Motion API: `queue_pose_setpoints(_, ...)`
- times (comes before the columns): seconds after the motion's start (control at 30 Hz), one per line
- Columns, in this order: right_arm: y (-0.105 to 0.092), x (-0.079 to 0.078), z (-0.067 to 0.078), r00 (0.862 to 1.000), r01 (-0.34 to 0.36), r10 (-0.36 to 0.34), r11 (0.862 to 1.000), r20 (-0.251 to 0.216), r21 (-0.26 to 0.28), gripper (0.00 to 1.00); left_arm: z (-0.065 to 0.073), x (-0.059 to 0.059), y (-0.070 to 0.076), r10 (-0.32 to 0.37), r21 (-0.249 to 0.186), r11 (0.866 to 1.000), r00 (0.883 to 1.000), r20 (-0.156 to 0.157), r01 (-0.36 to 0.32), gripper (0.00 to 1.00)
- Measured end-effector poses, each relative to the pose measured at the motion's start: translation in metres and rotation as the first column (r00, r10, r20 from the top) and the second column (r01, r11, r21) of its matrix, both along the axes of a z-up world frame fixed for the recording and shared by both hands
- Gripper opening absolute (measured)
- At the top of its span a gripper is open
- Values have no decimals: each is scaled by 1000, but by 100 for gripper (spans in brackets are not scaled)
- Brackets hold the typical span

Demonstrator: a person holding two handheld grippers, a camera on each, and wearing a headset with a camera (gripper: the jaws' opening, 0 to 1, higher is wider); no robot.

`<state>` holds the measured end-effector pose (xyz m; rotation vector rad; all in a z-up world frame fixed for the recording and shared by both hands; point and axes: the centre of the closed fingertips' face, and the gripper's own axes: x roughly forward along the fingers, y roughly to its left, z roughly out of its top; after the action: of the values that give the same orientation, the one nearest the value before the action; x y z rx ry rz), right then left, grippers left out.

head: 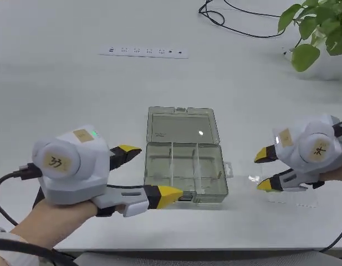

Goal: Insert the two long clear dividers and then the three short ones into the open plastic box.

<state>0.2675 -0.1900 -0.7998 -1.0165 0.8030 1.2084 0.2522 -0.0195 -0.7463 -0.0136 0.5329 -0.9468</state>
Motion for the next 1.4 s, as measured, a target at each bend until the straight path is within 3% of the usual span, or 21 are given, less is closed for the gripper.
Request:
queue_pose_setpoints(0.1,11,1,13,1000,-4,3,1000,26,25,32,4,6,-9,0,-19,1000,1000,-24,0,69)
queue_pose_setpoints(0.3,39,2,40,994,-50,43,996,105,67,32,10,15,-34,-11,-109,994,991,-132,-3,60)
queue_pose_setpoints(0.37,49,1,47,990,-73,63,995,126,75,32,10,13,-44,-39,-143,990,981,-190,11,58)
queue_pose_setpoints(0.4,53,0,49,989,-80,70,994,130,78,32,12,13,-48,-49,-163,986,979,-198,16,57)
queue_pose_setpoints(0.43,56,-1,51,988,-85,73,993,135,81,32,12,13,-51,-49,-182,983,970,-240,4,54)
queue_pose_setpoints(0.63,76,-7,60,982,-126,109,987,156,100,32,18,8,-67,-90,-272,962,938,-334,-5,40)
queue_pose_setpoints(0.77,83,-9,63,978,-143,125,984,165,103,32,16,5,-71,-91,-275,961,931,-353,-10,37)
queue_pose_setpoints(0.87,87,-12,64,974,-163,145,982,172,96,32,17,-1,-74,-100,-302,953,914,-393,-25,25)
queue_pose_setpoints(1.07,90,-12,63,970,-182,165,980,181,85,32,15,-6,-75,-104,-314,949,900,-424,-39,14)
queue_pose_setpoints(1.1,90,-12,63,969,-184,167,980,181,81,32,16,-8,-76,-111,-324,945,894,-435,-41,11)
queue_pose_setpoints(1.2,91,-13,64,967,-190,174,979,185,76,32,15,-7,-74,-103,-333,941,890,-445,-58,1)
queue_pose_setpoints(1.4,91,-14,66,964,-200,183,977,194,68,32,17,-8,-74,-109,-367,926,871,-478,-85,0)
